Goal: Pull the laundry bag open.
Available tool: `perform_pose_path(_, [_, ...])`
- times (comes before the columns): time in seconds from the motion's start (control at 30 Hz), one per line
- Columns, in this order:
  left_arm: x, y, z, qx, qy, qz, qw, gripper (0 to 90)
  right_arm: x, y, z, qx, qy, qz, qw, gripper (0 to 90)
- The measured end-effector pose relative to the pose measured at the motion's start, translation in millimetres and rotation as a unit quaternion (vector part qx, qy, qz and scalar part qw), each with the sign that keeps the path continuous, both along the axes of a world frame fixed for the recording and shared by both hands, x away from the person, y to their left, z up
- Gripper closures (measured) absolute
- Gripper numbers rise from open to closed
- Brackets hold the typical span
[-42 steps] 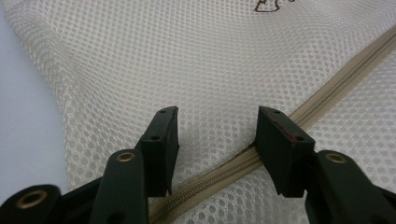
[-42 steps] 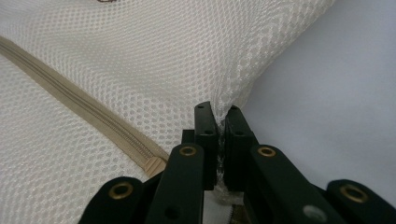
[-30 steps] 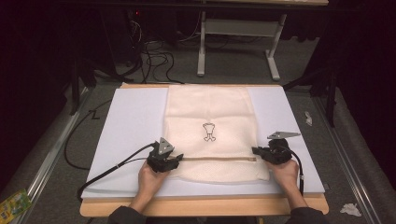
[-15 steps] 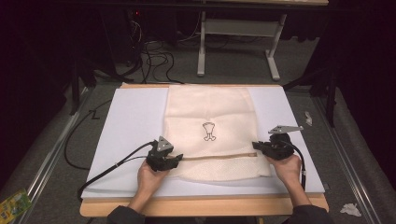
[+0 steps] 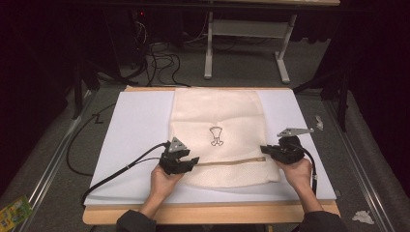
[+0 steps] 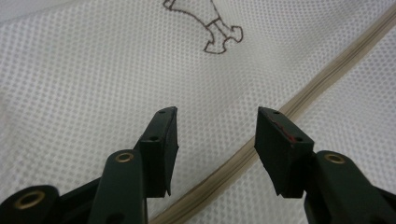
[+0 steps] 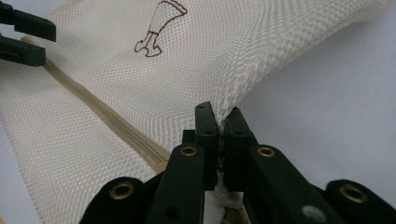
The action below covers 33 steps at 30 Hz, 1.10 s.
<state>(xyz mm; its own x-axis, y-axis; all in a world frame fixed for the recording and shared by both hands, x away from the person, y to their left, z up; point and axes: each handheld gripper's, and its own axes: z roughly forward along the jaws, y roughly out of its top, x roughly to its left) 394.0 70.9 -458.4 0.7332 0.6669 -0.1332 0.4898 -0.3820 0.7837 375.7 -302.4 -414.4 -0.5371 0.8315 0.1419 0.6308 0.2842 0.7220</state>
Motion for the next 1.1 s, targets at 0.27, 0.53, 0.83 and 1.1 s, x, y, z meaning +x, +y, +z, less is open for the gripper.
perform_pose_path(0.27, [-3.4, -21.7, 5.4, -0.006, 0.0, -0.028, 0.9996, 49.9, 0.3, 0.3, 2.1, 0.009, 0.001, 0.002, 1.0, 88.4])
perform_pose_path(0.53, [-1.8, -33.6, 3.8, -0.012, 0.0, -0.037, 0.9992, 47.8, 1.1, 2.4, 5.3, 0.007, -0.004, 0.007, 0.9999, 88.4])
perform_pose_path(0.83, [-4.8, -51.9, 4.6, -0.011, 0.005, -0.065, 0.9978, 54.1, 2.7, 7.5, 5.5, 0.015, -0.005, 0.012, 0.9998, 88.4])
perform_pose_path(1.1, [-6.3, -68.1, 5.6, -0.004, 0.001, -0.082, 0.9966, 55.0, 4.8, 12.1, 8.6, 0.018, -0.008, 0.018, 0.9996, 88.4])
